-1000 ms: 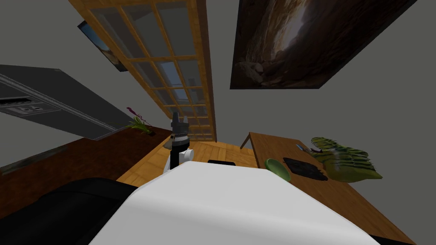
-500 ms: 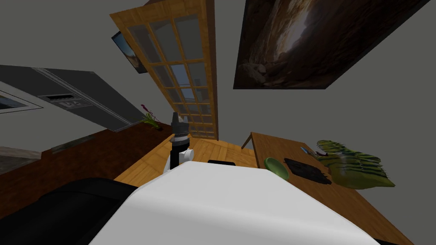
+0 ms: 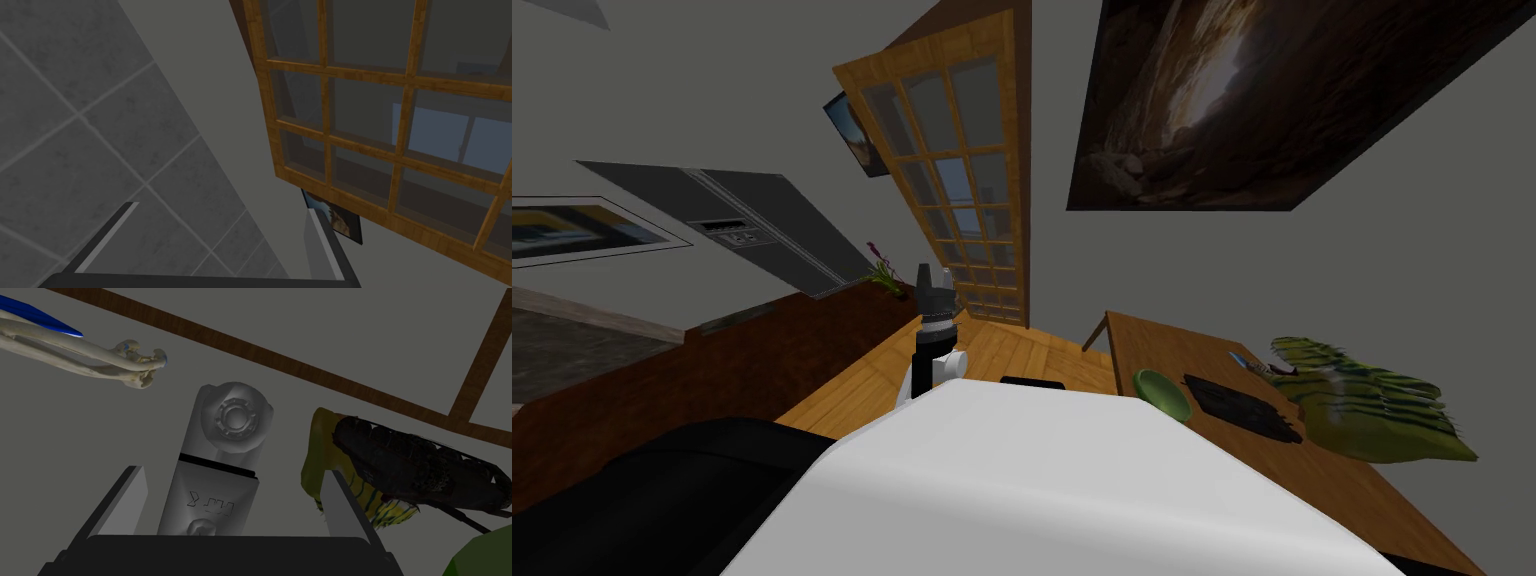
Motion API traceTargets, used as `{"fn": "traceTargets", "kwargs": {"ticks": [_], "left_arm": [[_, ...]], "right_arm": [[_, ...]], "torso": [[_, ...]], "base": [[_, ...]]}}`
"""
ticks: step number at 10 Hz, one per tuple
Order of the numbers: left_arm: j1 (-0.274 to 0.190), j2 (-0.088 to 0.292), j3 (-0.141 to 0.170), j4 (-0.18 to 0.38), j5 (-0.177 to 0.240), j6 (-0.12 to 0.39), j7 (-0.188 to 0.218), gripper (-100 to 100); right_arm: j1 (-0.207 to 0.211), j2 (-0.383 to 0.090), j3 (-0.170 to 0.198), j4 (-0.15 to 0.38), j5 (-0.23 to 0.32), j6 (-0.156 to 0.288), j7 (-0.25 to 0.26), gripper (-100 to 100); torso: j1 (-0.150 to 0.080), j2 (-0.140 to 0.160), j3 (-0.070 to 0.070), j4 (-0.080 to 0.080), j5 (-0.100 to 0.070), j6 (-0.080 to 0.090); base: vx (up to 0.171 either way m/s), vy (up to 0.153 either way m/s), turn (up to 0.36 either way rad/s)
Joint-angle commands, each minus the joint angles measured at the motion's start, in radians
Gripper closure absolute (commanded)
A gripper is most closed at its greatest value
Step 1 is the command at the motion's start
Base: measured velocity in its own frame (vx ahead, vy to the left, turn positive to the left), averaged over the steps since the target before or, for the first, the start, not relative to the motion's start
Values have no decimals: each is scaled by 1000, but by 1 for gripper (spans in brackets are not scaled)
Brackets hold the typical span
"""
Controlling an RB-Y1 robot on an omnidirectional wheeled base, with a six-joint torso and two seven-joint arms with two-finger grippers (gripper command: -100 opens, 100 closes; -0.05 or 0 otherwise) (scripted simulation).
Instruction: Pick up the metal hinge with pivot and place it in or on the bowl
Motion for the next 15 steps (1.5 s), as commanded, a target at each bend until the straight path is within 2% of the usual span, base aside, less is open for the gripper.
{"fn": "traceTargets", "kwargs": {"ticks": [1,2,3,4,5,13,15], "left_arm": [[0,0,0,0,0,0,0,0],[0,0,0,0,0,0,0,0],[0,0,0,0,0,0,0,0],[0,0,0,0,0,0,0,0],[0,0,0,0,0,0,0,0],[0,0,0,0,0,0,0,0],[0,0,0,0,0,0,0,0]], "right_arm": [[14,-1,-1,-30,-12,8,16,-100],[-14,-5,30,-12,-58,36,21,-100],[-14,-5,30,-12,-74,36,21,-100],[-41,-9,60,7,-110,63,25,-100],[-41,-9,60,7,-135,63,25,-100],[-41,-9,60,7,-135,63,25,-100],[-31,3,67,6,-123,69,2,-100]], "torso": [[0,0,0,0,0,0],[-1,-1,-1,0,0,0],[2,0,0,0,0,-1],[2,1,0,0,1,0],[4,2,1,0,1,-1],[-1,-1,-1,0,0,0],[-2,-3,-1,-1,0,0]], "base": [[5,-6,-18],[-41,45,137],[-43,47,146],[-62,67,207],[-28,31,94],[0,0,-1],[23,-26,-79]]}}
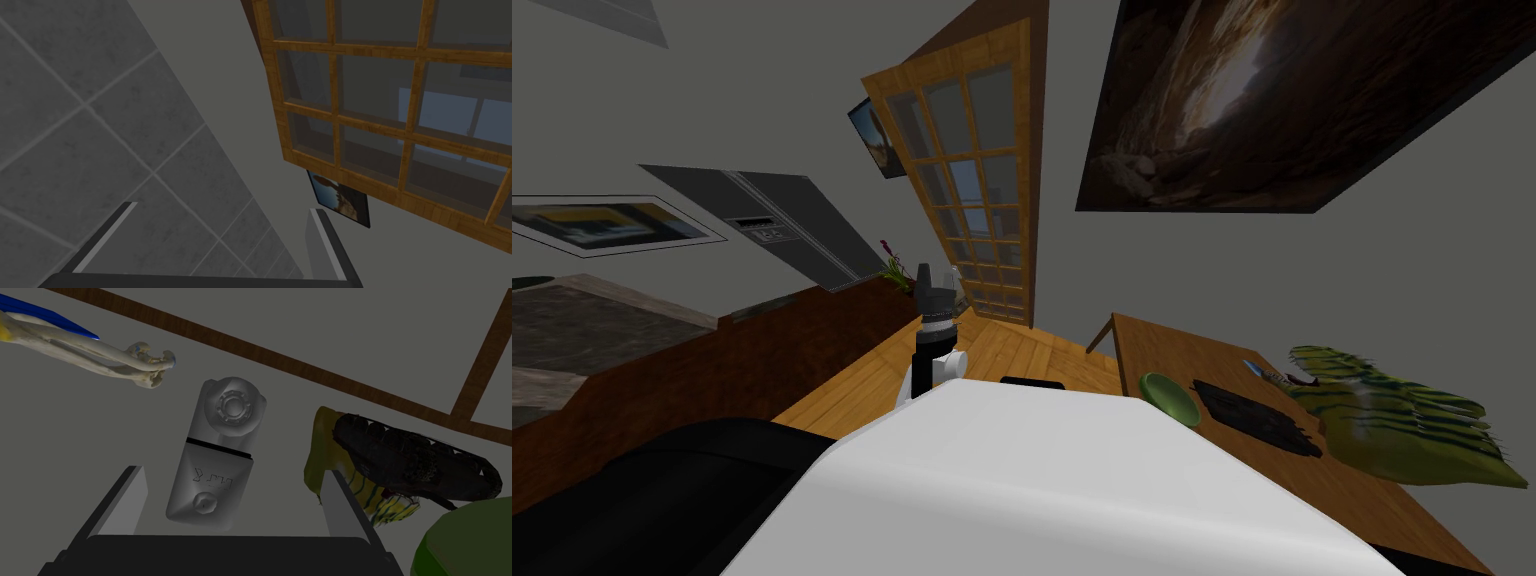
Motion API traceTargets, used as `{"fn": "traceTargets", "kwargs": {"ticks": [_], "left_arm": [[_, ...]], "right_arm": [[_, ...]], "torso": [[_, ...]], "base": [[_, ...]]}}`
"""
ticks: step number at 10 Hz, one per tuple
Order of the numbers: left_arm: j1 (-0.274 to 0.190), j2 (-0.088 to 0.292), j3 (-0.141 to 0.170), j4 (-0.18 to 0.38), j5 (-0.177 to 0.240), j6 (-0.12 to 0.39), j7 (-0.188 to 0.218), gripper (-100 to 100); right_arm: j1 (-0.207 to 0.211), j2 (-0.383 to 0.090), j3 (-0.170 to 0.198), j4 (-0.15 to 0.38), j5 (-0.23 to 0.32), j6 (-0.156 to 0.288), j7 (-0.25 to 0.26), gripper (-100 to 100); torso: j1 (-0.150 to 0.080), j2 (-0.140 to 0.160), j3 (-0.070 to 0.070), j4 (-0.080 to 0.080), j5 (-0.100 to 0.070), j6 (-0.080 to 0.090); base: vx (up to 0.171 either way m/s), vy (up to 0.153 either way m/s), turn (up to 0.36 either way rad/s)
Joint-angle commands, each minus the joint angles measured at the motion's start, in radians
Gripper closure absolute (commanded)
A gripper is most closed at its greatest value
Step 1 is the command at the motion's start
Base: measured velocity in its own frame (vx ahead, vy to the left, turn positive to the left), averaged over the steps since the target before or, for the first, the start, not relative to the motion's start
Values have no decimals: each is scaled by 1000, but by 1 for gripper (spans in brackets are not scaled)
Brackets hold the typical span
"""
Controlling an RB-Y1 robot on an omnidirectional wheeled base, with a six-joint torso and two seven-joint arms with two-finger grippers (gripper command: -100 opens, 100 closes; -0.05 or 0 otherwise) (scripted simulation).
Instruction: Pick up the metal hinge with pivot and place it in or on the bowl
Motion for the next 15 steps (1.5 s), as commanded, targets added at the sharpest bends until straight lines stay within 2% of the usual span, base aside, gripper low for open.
{"fn": "traceTargets", "kwargs": {"ticks": [1,9,10,15], "left_arm": [[0,0,0,0,0,0,0,0],[0,0,0,0,0,0,0,0],[0,0,0,0,0,0,0,0],[0,0,0,0,0,0,0,0]], "right_arm": [[11,0,0,-20,1,7,3,-100],[11,0,0,-20,1,7,3,-100],[20,11,6,-21,12,13,-18,-100],[21,13,7,-21,13,13,-20,-100]], "torso": [[0,0,0,0,0,0],[2,2,1,0,0,0],[1,1,1,0,0,0],[2,1,1,0,0,0]], "base": [[0,0,0],[-1,1,2],[25,-28,-85],[5,-5,-17]]}}
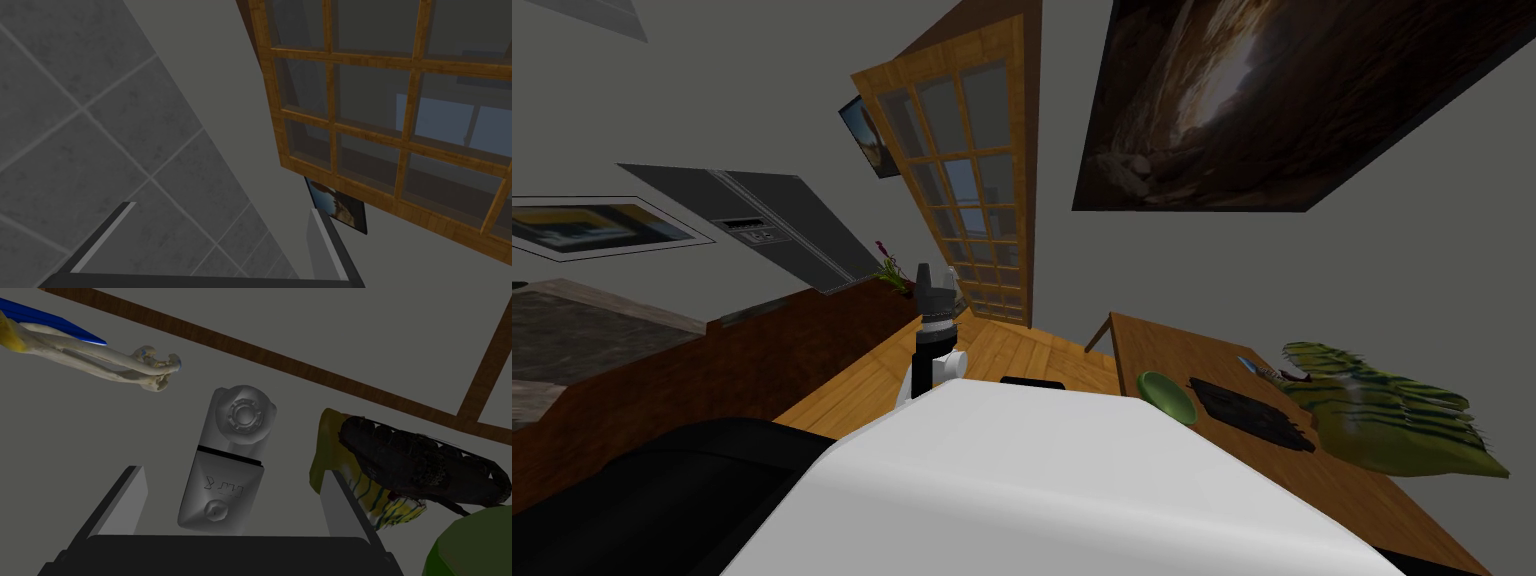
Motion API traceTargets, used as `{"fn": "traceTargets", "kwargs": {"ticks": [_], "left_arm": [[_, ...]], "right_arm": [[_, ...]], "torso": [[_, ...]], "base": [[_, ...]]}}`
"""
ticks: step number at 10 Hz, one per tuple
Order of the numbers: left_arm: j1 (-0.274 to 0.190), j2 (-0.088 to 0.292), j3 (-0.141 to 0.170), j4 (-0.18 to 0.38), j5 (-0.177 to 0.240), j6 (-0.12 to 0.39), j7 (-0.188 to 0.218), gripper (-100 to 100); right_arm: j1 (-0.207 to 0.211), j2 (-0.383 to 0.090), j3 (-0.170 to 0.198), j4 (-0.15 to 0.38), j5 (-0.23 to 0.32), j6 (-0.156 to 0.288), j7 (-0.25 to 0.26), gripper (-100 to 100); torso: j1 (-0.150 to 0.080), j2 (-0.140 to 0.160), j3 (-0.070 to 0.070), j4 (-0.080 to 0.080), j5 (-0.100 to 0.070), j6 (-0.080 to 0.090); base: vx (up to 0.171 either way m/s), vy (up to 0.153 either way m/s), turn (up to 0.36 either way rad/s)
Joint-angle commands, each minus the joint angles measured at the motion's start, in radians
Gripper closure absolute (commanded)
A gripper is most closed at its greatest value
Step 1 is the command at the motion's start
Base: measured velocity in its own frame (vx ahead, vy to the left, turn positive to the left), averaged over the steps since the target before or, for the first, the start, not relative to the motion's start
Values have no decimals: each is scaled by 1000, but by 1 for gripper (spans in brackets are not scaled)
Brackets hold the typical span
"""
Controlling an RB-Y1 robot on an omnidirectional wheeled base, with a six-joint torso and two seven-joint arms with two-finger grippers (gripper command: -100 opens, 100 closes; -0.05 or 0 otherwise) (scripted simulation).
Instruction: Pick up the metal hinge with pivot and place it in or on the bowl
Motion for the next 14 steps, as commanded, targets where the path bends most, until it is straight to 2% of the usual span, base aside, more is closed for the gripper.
{"fn": "traceTargets", "kwargs": {"ticks": [1,5,6,14], "left_arm": [[0,0,0,0,0,0,0,0],[0,0,0,0,0,0,0,0],[0,0,0,0,0,0,0,0],[0,0,0,0,0,0,0,0]], "right_arm": [[0,0,0,0,0,0,0,-100],[0,0,0,0,0,0,0,-100],[10,13,7,0,11,7,-23,-100],[11,15,7,0,13,8,-25,-100]], "torso": [[0,0,0,0,0,0],[0,0,0,0,0,0],[0,0,0,0,0,0],[-1,0,0,0,0,0]], "base": [[0,0,0],[-3,4,11],[24,-27,-81],[4,-5,-14]]}}
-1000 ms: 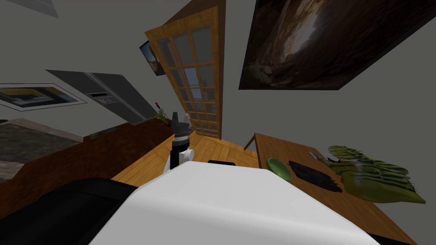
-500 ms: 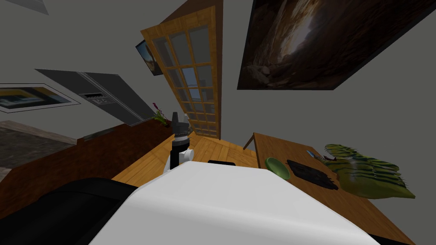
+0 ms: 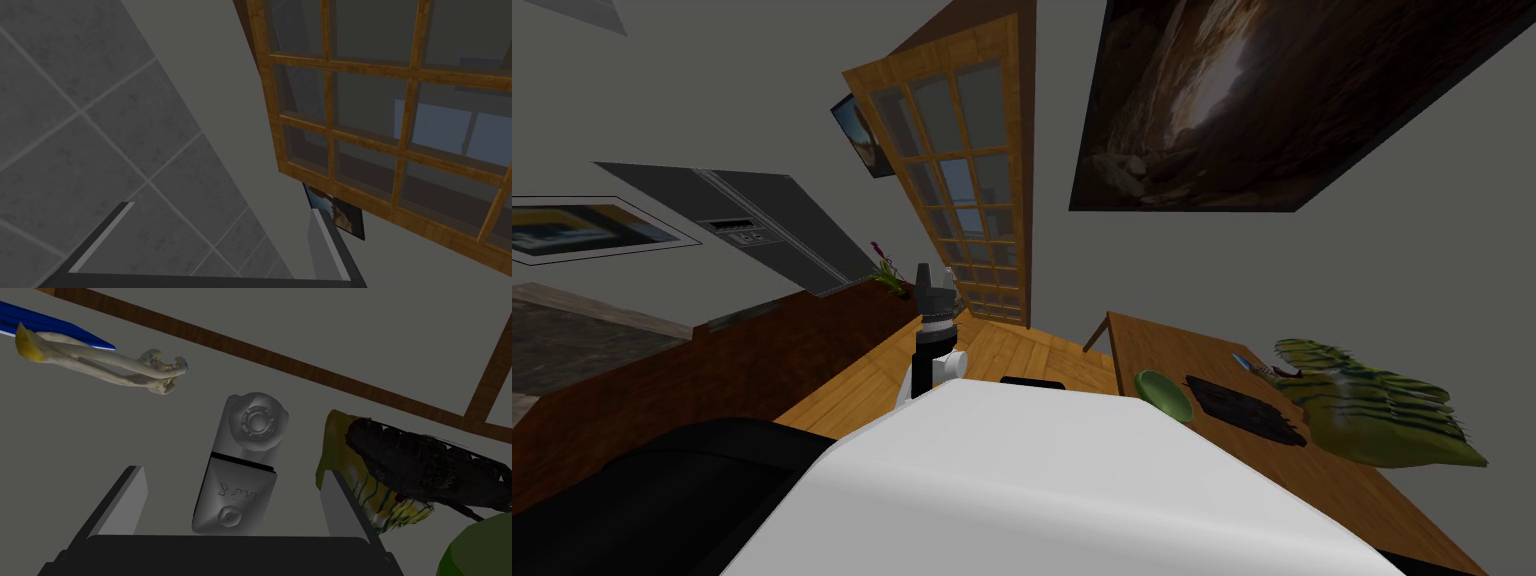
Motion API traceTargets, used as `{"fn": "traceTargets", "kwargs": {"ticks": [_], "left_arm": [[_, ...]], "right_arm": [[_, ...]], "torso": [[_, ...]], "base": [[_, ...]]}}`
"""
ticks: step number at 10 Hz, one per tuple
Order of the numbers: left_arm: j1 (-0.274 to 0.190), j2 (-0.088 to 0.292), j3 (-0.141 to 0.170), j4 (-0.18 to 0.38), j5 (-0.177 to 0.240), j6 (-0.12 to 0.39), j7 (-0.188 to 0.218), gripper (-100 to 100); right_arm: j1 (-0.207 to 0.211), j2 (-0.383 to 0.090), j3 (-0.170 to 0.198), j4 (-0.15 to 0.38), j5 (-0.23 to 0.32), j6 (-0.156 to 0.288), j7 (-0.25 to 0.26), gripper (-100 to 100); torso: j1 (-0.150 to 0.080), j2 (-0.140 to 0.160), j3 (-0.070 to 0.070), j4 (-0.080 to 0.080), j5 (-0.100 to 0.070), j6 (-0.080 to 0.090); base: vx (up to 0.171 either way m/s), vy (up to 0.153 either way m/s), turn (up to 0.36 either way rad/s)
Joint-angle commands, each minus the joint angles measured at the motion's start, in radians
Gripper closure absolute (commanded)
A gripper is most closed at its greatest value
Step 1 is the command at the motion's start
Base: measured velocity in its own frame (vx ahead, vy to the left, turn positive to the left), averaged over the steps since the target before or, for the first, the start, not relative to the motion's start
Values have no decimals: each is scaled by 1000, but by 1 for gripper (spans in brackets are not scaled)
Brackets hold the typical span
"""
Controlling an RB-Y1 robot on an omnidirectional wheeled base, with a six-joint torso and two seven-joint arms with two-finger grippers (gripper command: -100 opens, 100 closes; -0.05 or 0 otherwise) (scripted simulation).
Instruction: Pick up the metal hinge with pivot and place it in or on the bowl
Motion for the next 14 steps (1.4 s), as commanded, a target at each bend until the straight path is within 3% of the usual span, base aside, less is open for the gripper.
{"fn": "traceTargets", "kwargs": {"ticks": [1,3,5,6,8,9,11,12,14], "left_arm": [[0,0,0,0,0,0,0,0],[0,0,0,0,0,0,0,0],[0,0,0,0,0,0,0,0],[0,0,0,0,0,0,0,0],[0,0,0,0,0,0,0,0],[0,0,0,0,0,0,0,0],[0,0,0,0,0,0,0,0],[0,0,0,0,0,0,0,0],[0,0,0,0,0,0,0,0]], "right_arm": [[0,0,0,0,0,0,0,-100],[0,0,0,0,0,0,0,-100],[53,-10,69,-23,-46,11,-53,-100],[53,-10,70,-23,-46,11,-53,-100],[105,-20,137,-46,-92,21,-107,-100],[105,-20,139,-46,-92,21,-107,-100],[158,-29,206,-69,-138,32,-160,-100],[158,-29,209,-69,-138,32,-160,-100],[211,-39,277,-92,-183,42,-213,-100]], "torso": [[0,0,0,0,0,0],[0,0,0,0,0,0],[-1,-1,-1,0,0,0],[-3,-4,-2,-1,0,0],[-2,-4,-2,-1,0,0],[-3,-4,-3,-1,0,0],[-2,-4,-2,-1,0,0],[-2,-5,-3,-1,0,0],[-2,-3,-2,-1,0,0]], "base": [[3,-4,-11],[0,0,0],[62,-32,46],[73,-41,18],[73,-37,38],[60,-32,20],[72,-31,48],[56,-23,13],[66,-40,39]]}}
